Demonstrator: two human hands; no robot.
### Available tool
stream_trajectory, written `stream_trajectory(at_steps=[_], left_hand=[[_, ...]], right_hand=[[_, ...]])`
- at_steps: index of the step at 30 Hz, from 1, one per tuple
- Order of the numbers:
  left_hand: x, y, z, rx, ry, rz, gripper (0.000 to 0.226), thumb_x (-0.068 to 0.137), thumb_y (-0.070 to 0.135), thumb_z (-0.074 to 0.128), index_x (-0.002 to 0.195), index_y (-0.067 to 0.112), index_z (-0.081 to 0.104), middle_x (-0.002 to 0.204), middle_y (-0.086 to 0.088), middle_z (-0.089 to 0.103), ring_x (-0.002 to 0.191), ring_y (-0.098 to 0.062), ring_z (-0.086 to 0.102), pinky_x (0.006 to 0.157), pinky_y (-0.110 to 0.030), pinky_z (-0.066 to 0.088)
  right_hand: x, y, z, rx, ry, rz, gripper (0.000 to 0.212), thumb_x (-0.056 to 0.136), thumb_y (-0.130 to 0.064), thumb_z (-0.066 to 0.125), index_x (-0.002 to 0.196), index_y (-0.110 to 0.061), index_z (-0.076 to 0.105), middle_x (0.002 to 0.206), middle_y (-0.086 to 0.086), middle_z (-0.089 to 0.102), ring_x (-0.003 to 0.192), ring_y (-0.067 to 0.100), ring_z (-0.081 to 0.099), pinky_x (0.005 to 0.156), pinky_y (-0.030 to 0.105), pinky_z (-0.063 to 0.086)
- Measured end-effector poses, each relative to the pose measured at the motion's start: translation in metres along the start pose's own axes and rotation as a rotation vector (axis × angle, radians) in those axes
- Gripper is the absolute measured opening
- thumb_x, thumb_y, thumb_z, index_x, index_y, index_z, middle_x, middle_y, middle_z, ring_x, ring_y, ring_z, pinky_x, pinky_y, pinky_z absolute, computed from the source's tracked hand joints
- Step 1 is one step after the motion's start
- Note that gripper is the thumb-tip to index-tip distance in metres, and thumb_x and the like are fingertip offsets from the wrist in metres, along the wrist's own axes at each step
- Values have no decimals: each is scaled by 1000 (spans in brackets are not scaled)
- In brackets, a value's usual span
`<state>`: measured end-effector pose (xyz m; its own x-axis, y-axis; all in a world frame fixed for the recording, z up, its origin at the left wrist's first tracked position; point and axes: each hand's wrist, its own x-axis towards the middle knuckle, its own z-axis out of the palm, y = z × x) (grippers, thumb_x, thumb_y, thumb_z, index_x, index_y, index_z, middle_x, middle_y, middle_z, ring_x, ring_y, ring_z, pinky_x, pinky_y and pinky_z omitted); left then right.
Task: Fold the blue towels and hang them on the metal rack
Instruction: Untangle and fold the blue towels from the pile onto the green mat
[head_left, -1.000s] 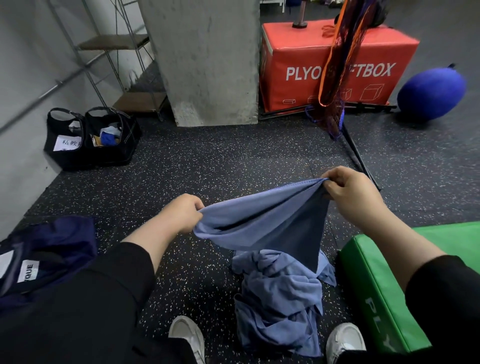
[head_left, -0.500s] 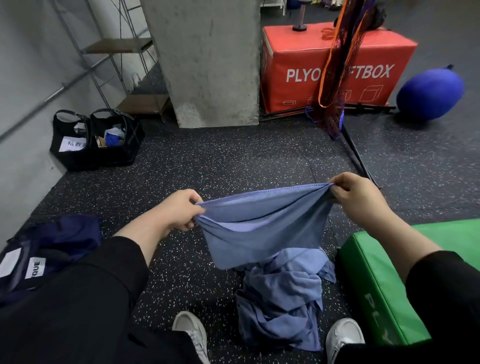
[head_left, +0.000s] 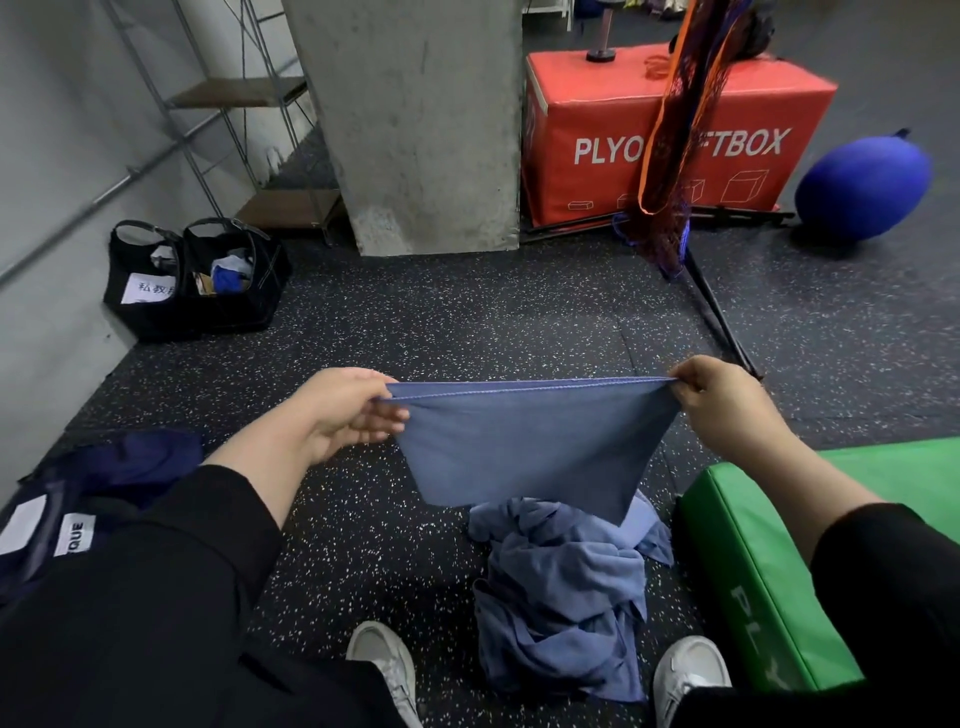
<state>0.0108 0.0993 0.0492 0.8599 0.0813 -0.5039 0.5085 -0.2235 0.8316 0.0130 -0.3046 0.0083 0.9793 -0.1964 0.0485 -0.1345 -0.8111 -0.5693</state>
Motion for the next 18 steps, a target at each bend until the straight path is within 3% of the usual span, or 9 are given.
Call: stream_trajectory(at_steps=[3,5,7,11,15,18], left_hand=[[-1,0,-2,-14,-37,76,29,94,-7,50,114,1,69,101,-18,77,92,-26,73,90,-40,54],[-1,-1,-1,63,-46,127,34,91,-14,54,117,3,69,108,-16,75,100,-23,71,94,-37,55],[-1,-4,1,172,-2,178,34,87,-14,63,113,6,72,100,-13,75,91,-20,68,88,-32,55],[3,-5,6,325,175,329,9,90,5,72,92,13,76,79,-6,77,66,-13,64,64,-25,49],[7,-3,4,311,238,423,13,98,20,65,90,17,75,75,-1,71,64,-13,57,64,-30,43],[6,-2,4,372,299,467,15,100,26,64,94,18,75,90,1,69,76,-14,55,65,-30,39]], right_hand=[[2,3,-2,4,13,1,14,94,-13,60,102,-18,71,90,2,67,90,28,63,77,32,43],[4,6,-3,15,18,10,15,92,-13,60,101,-20,71,92,4,70,90,28,64,78,34,47],[5,8,-3,17,8,19,15,92,-13,61,100,-21,71,95,6,72,90,29,65,80,37,50],[5,7,-3,14,8,11,13,93,-14,61,100,-23,69,95,7,72,88,29,64,80,38,51],[7,6,-8,58,51,14,14,93,-14,60,94,-27,64,94,8,73,88,31,65,82,42,53],[7,6,-10,78,82,19,14,94,-13,59,95,-26,65,93,8,73,88,30,65,82,41,53]])
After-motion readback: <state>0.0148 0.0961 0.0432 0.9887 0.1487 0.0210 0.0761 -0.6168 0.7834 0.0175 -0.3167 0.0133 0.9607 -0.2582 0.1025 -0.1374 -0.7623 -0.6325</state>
